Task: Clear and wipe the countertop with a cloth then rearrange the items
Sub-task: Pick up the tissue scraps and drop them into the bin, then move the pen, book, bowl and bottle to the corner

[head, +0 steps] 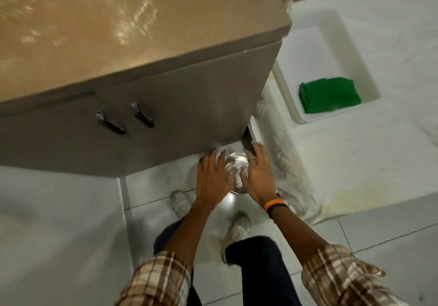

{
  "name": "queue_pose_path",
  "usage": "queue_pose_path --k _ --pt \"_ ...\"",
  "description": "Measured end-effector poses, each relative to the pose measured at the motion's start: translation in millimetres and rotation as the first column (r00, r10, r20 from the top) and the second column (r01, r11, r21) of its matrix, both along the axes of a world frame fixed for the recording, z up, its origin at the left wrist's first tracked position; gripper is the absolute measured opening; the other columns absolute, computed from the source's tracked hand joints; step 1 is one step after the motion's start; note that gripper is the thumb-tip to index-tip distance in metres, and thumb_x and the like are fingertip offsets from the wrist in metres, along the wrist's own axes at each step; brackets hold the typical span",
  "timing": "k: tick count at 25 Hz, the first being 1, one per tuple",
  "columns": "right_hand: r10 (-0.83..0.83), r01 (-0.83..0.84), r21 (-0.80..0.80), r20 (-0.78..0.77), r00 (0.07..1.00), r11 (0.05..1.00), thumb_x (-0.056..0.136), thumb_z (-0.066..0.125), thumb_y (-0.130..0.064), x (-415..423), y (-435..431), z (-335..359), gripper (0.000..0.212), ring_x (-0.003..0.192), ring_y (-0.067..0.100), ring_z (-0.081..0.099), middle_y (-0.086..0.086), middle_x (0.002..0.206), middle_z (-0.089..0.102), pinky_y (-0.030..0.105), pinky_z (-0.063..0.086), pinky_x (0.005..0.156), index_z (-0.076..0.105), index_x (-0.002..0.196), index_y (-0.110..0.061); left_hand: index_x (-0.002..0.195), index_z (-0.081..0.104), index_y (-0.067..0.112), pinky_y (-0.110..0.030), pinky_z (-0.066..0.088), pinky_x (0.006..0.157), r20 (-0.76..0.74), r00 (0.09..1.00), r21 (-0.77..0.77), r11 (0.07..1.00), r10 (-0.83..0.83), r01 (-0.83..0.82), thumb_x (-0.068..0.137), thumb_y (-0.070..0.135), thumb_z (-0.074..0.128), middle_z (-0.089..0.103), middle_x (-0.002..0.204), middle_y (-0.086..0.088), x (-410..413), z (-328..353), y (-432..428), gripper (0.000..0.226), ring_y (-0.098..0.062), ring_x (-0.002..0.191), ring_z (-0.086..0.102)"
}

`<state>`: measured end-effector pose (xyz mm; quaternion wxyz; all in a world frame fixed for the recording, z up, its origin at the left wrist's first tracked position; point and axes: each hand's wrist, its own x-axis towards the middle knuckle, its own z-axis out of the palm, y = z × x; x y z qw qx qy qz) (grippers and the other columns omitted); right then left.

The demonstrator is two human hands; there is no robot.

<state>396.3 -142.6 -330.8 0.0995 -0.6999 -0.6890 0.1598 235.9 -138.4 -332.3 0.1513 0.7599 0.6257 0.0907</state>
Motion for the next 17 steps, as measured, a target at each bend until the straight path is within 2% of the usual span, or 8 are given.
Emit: queue_pose_path --k 2,4,6,9,12,17 --pt "0.096 -0.101 0.096 0.060 0.994 0.990 0.091 0.055 -0.039 -17.9 10.8 75.4 0.059 0.152 0.030 0.015 0.012 0.162 0.022 0.050 0.026 0.122 0.043 0.143 -0.014 0.148 0.038 0.016 -0.045 0.034 0.118 -0.011 1.000 0.102 0.995 -0.014 0.015 0.091 0.054 0.053 0.039 0.156 -0.011 -13.6 73.1 6.2 0.071 -0.028 0.144 0.035" --pt "0.150 -0.161 0.156 0.080 0.985 0.974 0.094 0.051 -0.042 -36.0 26.5 140.1 0.061 0.154 0.029 0.007 0.012 0.165 0.015 0.051 0.021 0.123 0.037 0.147 -0.017 0.152 0.033 0.016 -0.047 0.022 0.124 0.009 1.000 0.200 0.980 0.013 -0.015 0.095 0.054 0.043 0.032 0.159 -0.010 -29.4 137.5 16.9 0.069 -0.028 0.151 0.024" --pt "0.203 -0.218 0.253 0.085 0.976 0.942 0.094 0.050 -0.040 -56.1 50.5 191.2 0.060 0.154 0.029 0.006 0.013 0.165 0.015 0.052 0.020 0.123 0.037 0.147 -0.015 0.152 0.035 0.014 -0.050 0.022 0.123 0.017 0.997 0.274 0.958 0.077 -0.079 0.097 0.052 0.037 0.032 0.160 -0.011 -50.1 190.6 32.2 0.067 -0.029 0.152 0.022" --pt "0.300 -0.303 0.391 0.071 0.951 0.869 0.093 0.048 -0.038 -95.0 93.4 254.2 0.064 0.154 0.030 0.007 0.014 0.164 0.017 0.052 0.018 0.124 0.033 0.150 -0.014 0.152 0.034 0.012 -0.053 0.024 0.121 0.008 0.986 0.372 0.915 0.164 -0.156 0.095 0.048 0.044 0.034 0.159 -0.012 -89.9 253.1 60.5 0.068 -0.030 0.152 0.022" --pt "0.358 -0.362 0.439 0.095 0.929 0.822 0.093 0.047 -0.039 -146.8 136.9 302.2 0.068 0.155 0.029 0.005 0.014 0.165 0.015 0.051 0.016 0.124 0.026 0.153 -0.015 0.155 0.024 0.013 -0.051 0.017 0.124 -0.037 0.965 0.428 0.877 0.260 -0.220 0.093 0.051 0.044 0.027 0.161 -0.011 -140.4 299.6 93.8 0.076 -0.029 0.154 0.016" --pt "0.384 -0.379 0.462 0.088 0.919 0.802 0.092 0.051 -0.038 -233.6 186.6 322.1 0.064 0.153 0.030 0.016 0.015 0.162 0.023 0.049 0.021 0.124 0.034 0.149 -0.014 0.156 0.019 0.015 -0.048 0.016 0.125 -0.079 0.925 0.445 0.843 0.372 -0.302 0.093 0.057 0.040 0.024 0.163 -0.011 -220.7 319.0 135.8 0.078 -0.027 0.154 0.015"
